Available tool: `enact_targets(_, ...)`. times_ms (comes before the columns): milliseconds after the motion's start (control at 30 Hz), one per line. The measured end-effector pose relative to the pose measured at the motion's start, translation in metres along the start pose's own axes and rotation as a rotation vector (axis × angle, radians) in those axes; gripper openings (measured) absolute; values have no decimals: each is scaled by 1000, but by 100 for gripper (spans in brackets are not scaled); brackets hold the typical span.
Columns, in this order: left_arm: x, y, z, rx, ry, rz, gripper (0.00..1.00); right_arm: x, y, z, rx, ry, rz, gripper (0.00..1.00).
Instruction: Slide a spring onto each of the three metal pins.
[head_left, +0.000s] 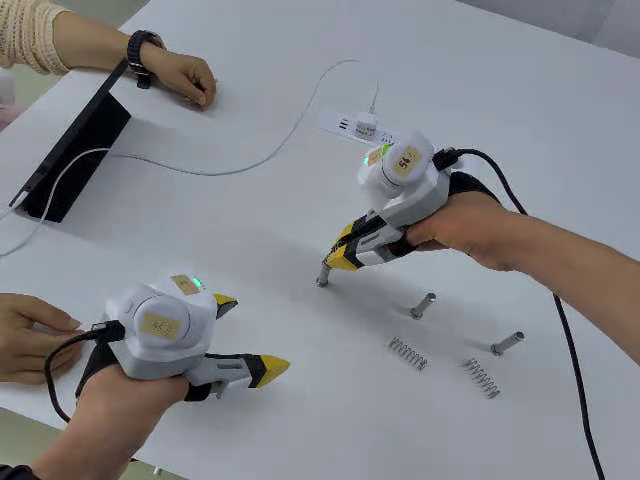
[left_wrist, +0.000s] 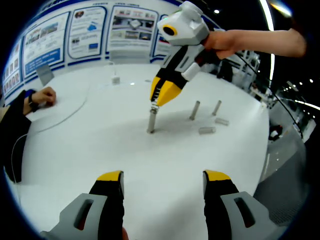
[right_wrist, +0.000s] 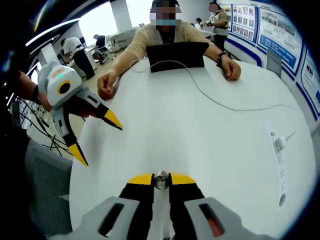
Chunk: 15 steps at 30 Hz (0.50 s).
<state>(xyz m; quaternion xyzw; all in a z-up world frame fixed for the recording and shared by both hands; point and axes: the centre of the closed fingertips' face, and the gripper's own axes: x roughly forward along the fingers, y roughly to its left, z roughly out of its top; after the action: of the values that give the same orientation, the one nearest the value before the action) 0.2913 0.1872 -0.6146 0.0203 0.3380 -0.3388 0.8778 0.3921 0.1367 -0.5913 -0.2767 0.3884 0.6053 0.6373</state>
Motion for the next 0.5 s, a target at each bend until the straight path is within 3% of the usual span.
enact_targets(500,2,-5,1,0,0,-9,65,10,3,-1,-47,22,0,13)
